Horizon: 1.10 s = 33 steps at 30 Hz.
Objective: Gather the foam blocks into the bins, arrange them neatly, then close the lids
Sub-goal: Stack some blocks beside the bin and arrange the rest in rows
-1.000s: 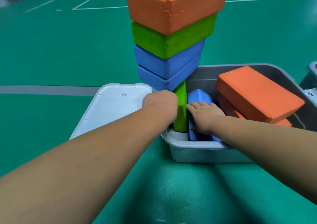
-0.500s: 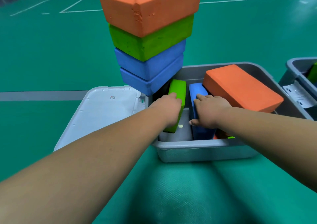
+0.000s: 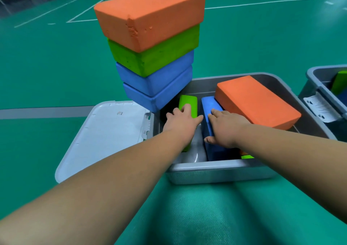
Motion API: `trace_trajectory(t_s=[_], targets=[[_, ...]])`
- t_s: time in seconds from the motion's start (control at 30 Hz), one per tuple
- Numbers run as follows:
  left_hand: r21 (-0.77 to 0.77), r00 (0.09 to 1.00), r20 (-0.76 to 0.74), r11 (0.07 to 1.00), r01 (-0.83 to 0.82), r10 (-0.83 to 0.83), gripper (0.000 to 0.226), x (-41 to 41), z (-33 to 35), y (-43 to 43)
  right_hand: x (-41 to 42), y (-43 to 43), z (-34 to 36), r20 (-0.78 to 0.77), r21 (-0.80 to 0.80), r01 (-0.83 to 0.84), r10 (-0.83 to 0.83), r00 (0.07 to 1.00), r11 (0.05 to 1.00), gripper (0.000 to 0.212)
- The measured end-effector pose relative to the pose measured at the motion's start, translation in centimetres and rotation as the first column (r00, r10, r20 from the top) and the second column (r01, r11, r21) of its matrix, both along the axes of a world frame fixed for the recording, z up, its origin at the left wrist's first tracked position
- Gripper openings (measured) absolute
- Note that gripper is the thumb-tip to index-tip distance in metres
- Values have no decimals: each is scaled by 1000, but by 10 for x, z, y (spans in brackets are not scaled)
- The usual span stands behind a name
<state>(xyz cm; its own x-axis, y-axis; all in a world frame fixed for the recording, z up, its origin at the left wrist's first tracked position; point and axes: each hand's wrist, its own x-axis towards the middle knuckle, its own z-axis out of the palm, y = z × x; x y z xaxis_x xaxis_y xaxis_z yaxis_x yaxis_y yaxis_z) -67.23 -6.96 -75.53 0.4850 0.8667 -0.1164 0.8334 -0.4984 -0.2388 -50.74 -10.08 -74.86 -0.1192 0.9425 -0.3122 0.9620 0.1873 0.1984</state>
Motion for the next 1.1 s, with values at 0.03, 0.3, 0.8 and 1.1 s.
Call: trace_trajectory(t_s=[0.03,0.3,0.8,1.1], targets=[[-15,999,29,1000,-24,25,64,1,-2,0,1,1,0,-5,1,-3,3,1000,1000,94],[-2,993,101,998,-66,66,46,-4,2,9,4,5,-6,-14,2,-13,13,1000,1000,93],[21,965,-187,983,-182,182,59,-2,0,2,-2,0,-9,-49,51,70,-68,996,996,72],[-76,956,-188,967,-243,225,72,-6,18,-1,-3,-10,-4,-275,67,247,-220,936,967,59]])
